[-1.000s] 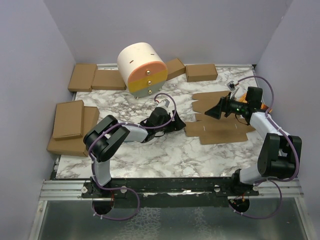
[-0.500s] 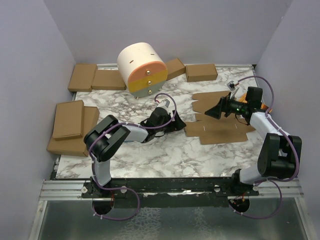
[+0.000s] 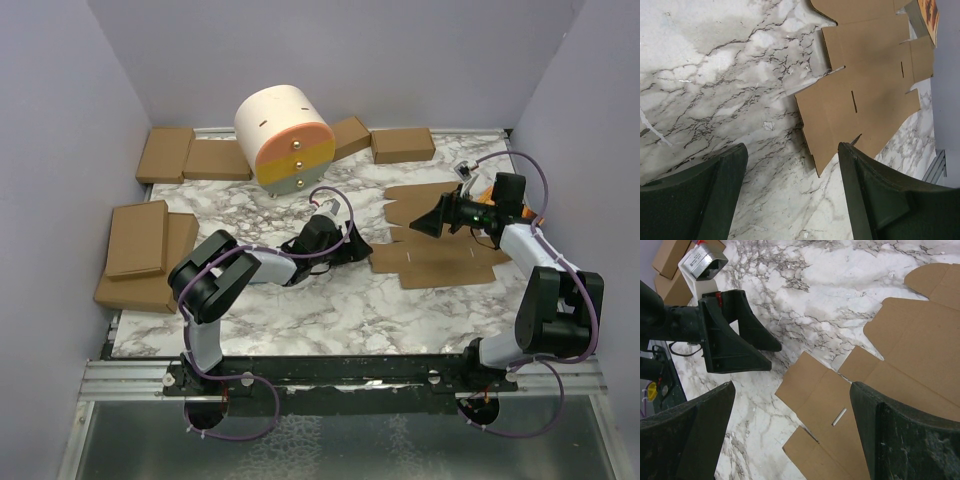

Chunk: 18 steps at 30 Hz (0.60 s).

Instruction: Fold the paper box

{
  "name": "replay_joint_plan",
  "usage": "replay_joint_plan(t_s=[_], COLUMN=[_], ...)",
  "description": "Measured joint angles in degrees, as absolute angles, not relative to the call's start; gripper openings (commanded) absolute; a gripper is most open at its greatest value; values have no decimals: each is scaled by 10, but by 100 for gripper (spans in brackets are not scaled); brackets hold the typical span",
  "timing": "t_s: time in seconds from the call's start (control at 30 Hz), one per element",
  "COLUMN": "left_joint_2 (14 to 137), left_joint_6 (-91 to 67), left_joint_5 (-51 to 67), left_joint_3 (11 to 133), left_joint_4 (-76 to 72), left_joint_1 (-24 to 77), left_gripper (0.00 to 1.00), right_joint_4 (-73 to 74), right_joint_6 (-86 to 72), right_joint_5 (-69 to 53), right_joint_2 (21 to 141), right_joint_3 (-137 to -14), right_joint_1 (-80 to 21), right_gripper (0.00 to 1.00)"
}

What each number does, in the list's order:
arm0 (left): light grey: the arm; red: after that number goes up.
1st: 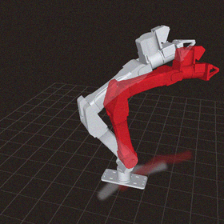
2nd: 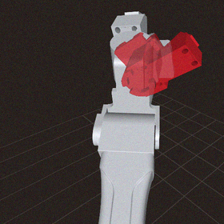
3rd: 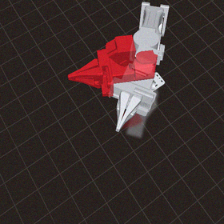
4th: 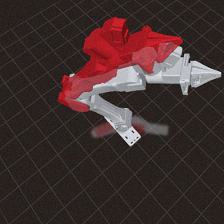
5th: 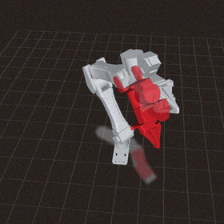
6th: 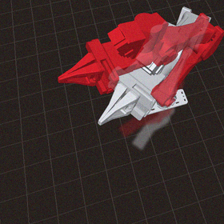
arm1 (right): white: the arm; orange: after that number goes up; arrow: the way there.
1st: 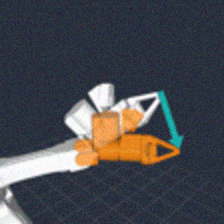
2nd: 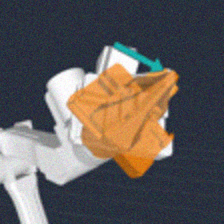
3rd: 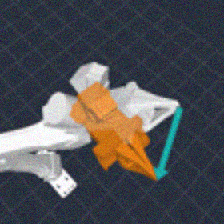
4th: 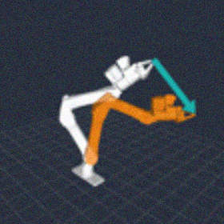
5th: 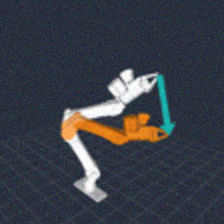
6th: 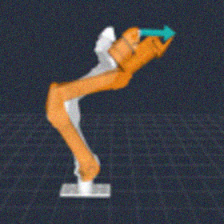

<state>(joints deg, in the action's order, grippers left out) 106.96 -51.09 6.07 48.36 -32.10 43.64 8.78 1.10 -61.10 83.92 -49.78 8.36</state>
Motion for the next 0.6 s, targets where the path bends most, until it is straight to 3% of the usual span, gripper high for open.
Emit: replay_joint_plan(t_s=[0.37, 0.6], left_joint_2=[1073, 1083], left_joint_6=[-534, -570], left_joint_5=[53, 44], left_joint_3=[482, 474], left_joint_4=[-332, -357], left_joint_1=[436, 437], left_gripper=[75, 66], right_joint_4=[89, 89], right_joint_6=[10, 7], right_joint_5=[-611, -610], right_joint_2=[836, 834], right_joint_3=[-503, -503], right_joint_1=[84, 84], right_gripper=[99, 99])
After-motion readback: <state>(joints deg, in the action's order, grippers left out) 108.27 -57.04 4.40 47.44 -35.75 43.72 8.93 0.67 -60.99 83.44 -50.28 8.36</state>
